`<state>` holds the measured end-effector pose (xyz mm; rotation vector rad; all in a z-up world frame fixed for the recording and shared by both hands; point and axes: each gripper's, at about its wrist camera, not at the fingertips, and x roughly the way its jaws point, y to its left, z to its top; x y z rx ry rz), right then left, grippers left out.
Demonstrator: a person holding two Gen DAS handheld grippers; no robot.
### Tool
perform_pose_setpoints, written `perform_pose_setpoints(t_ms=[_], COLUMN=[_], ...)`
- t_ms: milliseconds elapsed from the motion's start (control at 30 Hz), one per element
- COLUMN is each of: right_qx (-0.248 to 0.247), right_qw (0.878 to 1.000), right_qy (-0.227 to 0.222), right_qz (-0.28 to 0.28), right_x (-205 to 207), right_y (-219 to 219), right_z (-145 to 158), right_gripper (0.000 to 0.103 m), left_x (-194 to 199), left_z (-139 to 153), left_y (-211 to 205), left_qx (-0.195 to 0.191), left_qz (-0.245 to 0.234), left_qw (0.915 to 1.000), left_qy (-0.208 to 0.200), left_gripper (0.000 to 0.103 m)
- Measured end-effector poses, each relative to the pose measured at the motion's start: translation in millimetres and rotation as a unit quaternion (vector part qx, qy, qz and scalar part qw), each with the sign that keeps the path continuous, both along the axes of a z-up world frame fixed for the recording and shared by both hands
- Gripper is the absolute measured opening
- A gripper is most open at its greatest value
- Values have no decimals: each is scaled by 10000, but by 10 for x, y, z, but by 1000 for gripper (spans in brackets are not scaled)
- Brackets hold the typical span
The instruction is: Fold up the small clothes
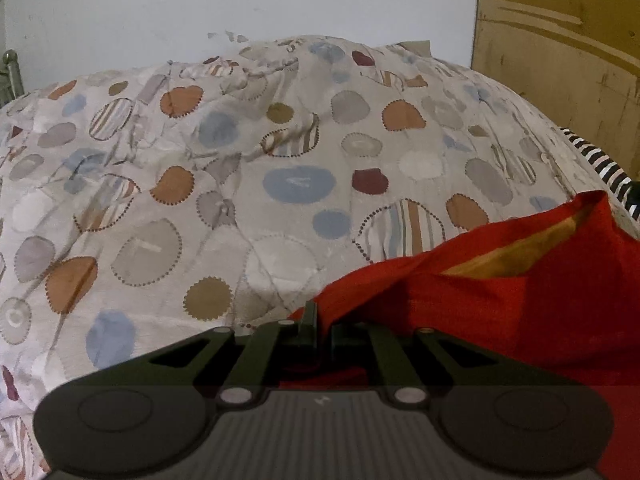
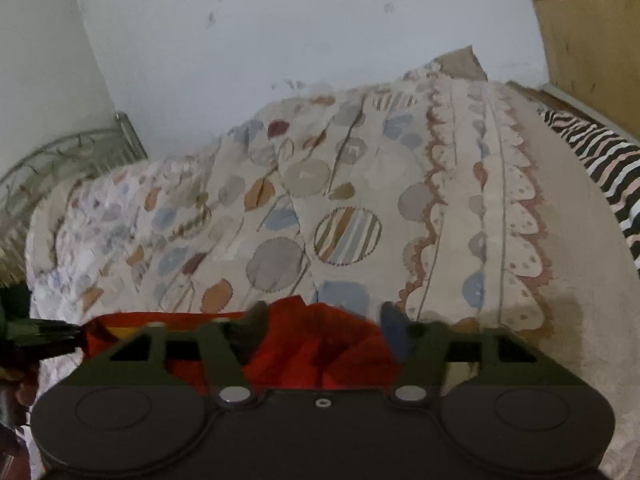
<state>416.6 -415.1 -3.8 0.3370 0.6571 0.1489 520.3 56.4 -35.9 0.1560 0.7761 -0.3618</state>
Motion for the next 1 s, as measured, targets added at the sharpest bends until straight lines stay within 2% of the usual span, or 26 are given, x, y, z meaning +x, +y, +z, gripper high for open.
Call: perform_pose_setpoints(t_ms=[100,133,200,267,333,367,400,433,533,633,733,833,900,933,967,1000], right_qx=[-29,-127,-486,-757,-920,-1071,-1151,-1140,-967,-1055,-811,-994,-1079,-1024,-967,-941], right_qw=[9994,9988,9964,9939,9909,9890,9881,9884,9926,9939,9966,9946,9935,9940,9945,9947], right_qy=[0,87,185,180,172,127,61,-1,-180,-246,62,310,364,391,405,403], right_qz=[333,463,675,781,963,1011,1020,1000,718,183,-112,-49,-41,-55,-68,-75], right_x=[-127,-136,-111,-44,53,109,147,176,193,182,265,344,365,367,370,362], right_y=[51,106,261,405,505,550,568,564,476,341,200,241,245,232,214,212], right_z=[17,-9,-85,-161,-202,-195,-175,-153,-26,-1,-154,-300,-341,-348,-340,-330], right_gripper=[81,82,82,73,44,35,7,4,3,3,3,3,3,4,5,9], left_x=[30,40,54,44,9,-23,-50,-81,-134,-97,-21,28,78,95,100,93], left_z=[21,25,41,80,162,227,281,338,463,398,148,18,20,31,46,81], left_y=[28,38,60,79,90,95,100,104,132,127,6,0,92,143,189,238], left_qx=[-138,-172,-240,-284,-274,-256,-249,-247,-228,-25,453,442,135,0,-78,-142], left_qz=[3,13,42,49,-16,-81,-139,-191,-235,-199,-188,-87,88,201,280,347], left_qw=[9999,9998,9995,9993,9994,9995,9995,9995,9994,9998,9986,9986,9990,9986,9983,9982], left_qy=[91,124,201,249,222,174,125,58,-76,-38,210,263,406,482,507,471], left_gripper=[6,6,6,6,6,6,6,6,6,6,6,9,19,33,41,56])
